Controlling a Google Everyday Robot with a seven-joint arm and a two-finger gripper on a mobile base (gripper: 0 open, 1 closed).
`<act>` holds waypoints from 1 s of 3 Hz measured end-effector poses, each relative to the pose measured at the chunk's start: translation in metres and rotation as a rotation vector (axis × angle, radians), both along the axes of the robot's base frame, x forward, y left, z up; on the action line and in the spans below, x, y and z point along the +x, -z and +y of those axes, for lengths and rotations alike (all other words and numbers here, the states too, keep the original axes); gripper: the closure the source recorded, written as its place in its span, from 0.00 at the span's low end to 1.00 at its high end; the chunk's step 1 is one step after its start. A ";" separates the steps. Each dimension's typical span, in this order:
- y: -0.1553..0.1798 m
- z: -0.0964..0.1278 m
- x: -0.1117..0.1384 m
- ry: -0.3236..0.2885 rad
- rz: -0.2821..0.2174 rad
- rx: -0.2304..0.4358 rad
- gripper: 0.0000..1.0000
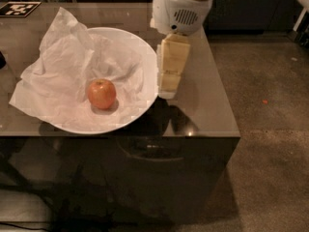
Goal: Pick apple from white bowl
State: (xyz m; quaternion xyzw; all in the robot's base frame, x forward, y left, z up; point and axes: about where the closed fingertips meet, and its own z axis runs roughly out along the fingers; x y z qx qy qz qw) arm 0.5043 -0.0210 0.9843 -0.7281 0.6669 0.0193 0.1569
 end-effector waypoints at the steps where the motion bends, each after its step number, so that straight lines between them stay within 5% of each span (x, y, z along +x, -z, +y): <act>1: 0.017 0.047 0.027 -0.064 0.042 0.029 0.00; 2: 0.017 0.047 0.027 -0.064 0.042 0.029 0.00; 3: 0.033 0.070 0.032 -0.074 0.046 0.053 0.00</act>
Offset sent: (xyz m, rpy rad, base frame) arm 0.0195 0.0354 -0.0150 0.0131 0.0497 0.0528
